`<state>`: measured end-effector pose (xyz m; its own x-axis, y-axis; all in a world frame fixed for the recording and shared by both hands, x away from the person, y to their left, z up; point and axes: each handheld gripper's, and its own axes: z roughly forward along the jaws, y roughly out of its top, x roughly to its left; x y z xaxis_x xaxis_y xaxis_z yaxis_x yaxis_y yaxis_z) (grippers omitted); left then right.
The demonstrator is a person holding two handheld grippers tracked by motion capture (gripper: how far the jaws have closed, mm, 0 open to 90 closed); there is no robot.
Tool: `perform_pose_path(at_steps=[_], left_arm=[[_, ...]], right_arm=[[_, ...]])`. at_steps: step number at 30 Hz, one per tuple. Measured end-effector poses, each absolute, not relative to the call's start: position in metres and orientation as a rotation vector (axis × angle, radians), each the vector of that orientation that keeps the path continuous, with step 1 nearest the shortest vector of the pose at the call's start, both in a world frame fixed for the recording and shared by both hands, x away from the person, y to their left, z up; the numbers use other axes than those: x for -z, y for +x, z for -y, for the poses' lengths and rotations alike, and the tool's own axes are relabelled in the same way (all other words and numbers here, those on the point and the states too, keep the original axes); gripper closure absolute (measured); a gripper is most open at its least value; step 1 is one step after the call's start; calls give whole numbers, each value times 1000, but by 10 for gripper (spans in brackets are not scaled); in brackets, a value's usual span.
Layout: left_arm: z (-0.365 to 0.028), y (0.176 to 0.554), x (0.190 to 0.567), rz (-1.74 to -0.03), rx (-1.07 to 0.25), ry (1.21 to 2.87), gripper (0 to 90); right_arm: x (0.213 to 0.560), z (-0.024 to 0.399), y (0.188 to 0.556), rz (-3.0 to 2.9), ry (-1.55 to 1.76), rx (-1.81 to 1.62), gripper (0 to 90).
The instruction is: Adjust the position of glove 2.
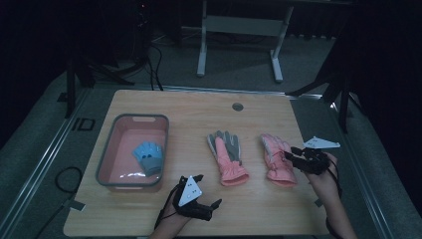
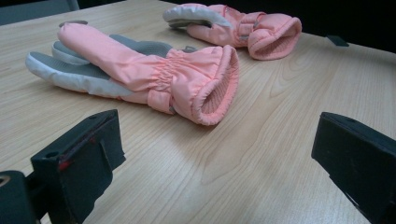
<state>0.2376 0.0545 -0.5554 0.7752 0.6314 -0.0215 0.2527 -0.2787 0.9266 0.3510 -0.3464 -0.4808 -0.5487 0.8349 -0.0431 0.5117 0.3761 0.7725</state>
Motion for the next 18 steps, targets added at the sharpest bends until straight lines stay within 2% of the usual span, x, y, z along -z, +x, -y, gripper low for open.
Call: perform_pose_path(at_steps=[6, 15, 16, 18], left_arm=[[-55, 237, 555, -680, -431, 1858, 22], [-54, 237, 556, -671, -431, 1871, 22], [-54, 237, 556, -669, -433, 1873, 22], [-54, 237, 556, -666, -433, 1877, 22]], right_arm=[[497, 348, 353, -2221, 1219, -1087, 597], [535, 343, 367, -2263, 1288, -991, 563], [537, 345, 368, -2257, 1310, -1025, 624], [539, 342, 368, -2271, 1312, -1045, 823]])
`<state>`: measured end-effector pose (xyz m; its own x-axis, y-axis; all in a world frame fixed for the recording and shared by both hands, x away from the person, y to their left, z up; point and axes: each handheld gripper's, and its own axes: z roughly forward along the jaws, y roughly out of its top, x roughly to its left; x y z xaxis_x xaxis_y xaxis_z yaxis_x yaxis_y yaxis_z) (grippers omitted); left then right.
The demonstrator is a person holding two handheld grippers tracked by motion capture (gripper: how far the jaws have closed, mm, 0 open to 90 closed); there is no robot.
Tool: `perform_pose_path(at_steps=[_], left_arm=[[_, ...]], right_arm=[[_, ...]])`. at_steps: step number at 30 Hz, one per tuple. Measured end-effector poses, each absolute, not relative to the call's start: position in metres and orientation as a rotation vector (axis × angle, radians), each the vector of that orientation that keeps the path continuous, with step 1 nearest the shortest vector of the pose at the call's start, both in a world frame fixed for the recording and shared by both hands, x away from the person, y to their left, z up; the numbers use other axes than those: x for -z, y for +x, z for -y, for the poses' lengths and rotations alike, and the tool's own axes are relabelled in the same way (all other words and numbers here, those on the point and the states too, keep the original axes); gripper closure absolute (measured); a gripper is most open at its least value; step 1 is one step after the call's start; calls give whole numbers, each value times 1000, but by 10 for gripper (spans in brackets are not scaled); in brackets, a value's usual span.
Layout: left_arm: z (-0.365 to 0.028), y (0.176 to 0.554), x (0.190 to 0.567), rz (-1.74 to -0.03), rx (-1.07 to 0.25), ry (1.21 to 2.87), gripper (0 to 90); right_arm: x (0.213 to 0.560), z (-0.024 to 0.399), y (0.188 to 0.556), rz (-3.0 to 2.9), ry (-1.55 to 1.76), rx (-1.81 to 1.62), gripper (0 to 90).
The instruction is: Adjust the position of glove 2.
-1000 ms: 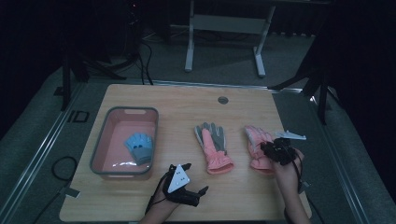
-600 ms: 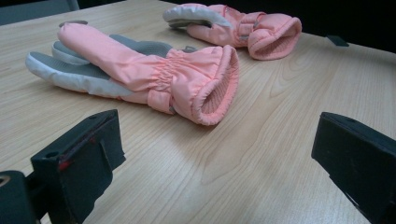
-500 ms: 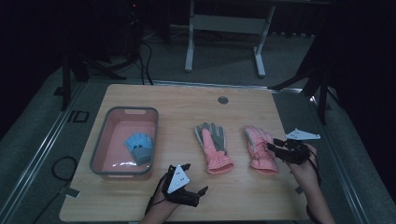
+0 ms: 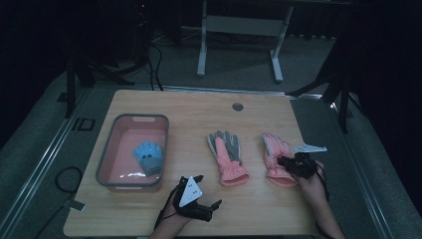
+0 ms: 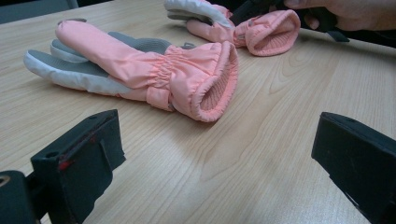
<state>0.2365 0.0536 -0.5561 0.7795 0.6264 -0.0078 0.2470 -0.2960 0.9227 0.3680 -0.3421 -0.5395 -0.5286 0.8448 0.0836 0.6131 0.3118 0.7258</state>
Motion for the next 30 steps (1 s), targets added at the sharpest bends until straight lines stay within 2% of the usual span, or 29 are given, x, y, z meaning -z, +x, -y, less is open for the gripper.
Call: perform_pose_path(at_steps=[3, 8, 16, 17, 23, 30], left_arm=[[-54, 237, 556, -670, -433, 1875, 22], [-55, 237, 556, -675, -432, 1872, 22], [-55, 238, 556, -682, -436, 1867, 22], [-55, 238, 556, -684, -436, 1868, 22], [-55, 237, 555, -683, -437, 1867, 22], [-56, 238, 555, -686, -439, 1859, 22]], right_arm=[[538, 339, 365, -2237, 1333, -1039, 873], [530, 342, 361, -2178, 1377, -1086, 888], [483, 343, 358, -2090, 1387, -1157, 891], [467, 340, 357, -2089, 1358, -1173, 891], [430, 315, 356, -2118, 1245, -1203, 890], [412, 276, 352, -2169, 1174, -1209, 890]])
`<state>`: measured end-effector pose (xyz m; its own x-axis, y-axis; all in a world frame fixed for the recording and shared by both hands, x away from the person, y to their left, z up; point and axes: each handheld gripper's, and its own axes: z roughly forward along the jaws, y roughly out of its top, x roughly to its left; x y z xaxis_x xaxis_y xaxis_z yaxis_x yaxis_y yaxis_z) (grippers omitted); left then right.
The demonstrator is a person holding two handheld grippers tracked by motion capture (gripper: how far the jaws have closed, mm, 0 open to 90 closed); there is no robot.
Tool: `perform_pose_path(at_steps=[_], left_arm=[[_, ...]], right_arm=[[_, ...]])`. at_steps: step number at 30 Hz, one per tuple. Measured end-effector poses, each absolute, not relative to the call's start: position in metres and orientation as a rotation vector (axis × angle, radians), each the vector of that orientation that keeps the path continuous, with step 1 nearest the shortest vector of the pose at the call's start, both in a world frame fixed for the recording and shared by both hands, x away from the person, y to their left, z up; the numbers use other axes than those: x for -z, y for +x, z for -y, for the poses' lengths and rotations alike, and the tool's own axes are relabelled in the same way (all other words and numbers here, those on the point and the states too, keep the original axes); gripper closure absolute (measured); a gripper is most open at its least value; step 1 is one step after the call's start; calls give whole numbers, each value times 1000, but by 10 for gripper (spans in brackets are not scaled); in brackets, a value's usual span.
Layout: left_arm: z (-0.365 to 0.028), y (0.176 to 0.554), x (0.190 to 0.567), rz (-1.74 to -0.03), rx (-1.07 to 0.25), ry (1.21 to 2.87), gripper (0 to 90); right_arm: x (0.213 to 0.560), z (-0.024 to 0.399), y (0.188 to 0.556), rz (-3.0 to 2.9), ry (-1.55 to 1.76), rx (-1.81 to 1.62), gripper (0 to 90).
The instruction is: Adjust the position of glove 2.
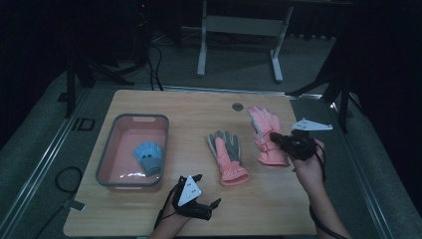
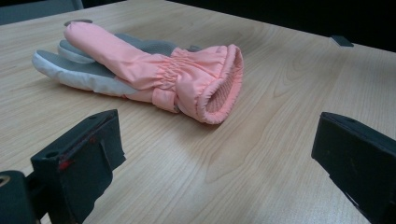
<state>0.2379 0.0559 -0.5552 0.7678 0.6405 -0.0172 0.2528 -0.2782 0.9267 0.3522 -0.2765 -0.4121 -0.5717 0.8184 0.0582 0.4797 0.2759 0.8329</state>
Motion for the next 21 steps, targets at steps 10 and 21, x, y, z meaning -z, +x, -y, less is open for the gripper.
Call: perform_pose_path(at_steps=[10, 21], left_arm=[[-59, 238, 554, -702, -461, 1845, 21], [-61, 237, 551, -707, -452, 1820, 21]], right_arm=[[415, 205, 344, -2274, 1100, -1233, 889], [455, 176, 351, -2334, 1148, -1104, 889]])
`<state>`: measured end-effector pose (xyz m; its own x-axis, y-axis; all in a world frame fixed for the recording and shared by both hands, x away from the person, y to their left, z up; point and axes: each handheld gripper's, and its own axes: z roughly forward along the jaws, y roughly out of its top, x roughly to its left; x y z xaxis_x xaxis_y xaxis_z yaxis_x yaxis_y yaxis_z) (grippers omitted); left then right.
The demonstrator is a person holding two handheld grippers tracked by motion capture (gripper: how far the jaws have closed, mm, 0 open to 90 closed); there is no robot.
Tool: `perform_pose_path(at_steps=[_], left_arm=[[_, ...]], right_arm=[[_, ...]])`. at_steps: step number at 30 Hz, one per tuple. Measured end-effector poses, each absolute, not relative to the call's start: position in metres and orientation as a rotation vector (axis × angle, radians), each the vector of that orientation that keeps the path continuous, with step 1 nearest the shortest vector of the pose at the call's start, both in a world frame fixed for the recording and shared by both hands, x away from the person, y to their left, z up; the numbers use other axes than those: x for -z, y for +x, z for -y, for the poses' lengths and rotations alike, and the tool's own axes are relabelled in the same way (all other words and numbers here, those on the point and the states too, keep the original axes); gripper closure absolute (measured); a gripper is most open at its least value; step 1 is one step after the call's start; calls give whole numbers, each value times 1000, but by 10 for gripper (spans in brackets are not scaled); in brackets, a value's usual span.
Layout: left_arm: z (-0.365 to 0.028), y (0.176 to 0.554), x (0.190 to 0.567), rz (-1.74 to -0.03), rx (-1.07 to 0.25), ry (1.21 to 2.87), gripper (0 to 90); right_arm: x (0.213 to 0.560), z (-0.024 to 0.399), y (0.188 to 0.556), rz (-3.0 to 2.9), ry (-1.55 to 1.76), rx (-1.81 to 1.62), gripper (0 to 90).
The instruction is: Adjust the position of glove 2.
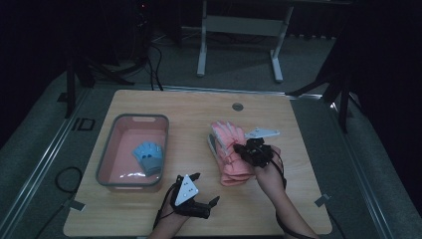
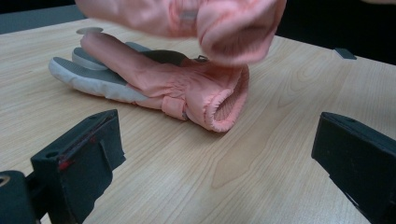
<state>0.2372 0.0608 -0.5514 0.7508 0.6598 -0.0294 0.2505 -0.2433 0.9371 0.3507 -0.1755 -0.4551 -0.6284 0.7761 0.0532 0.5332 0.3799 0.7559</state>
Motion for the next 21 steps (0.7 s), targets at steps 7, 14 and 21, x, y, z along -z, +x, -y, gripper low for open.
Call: perform_pose_path(at_steps=[7, 14, 21], left_arm=[[-60, 237, 552, -701, -458, 1828, 22], [-60, 237, 551, -705, -464, 1833, 22], [-59, 237, 545, -722, -511, 1842, 22]], right_arm=[[479, 167, 354, -2339, 1222, -1052, 887], [486, 159, 351, -2296, 1279, -1070, 868], [481, 167, 347, -2318, 1175, -1141, 564]])
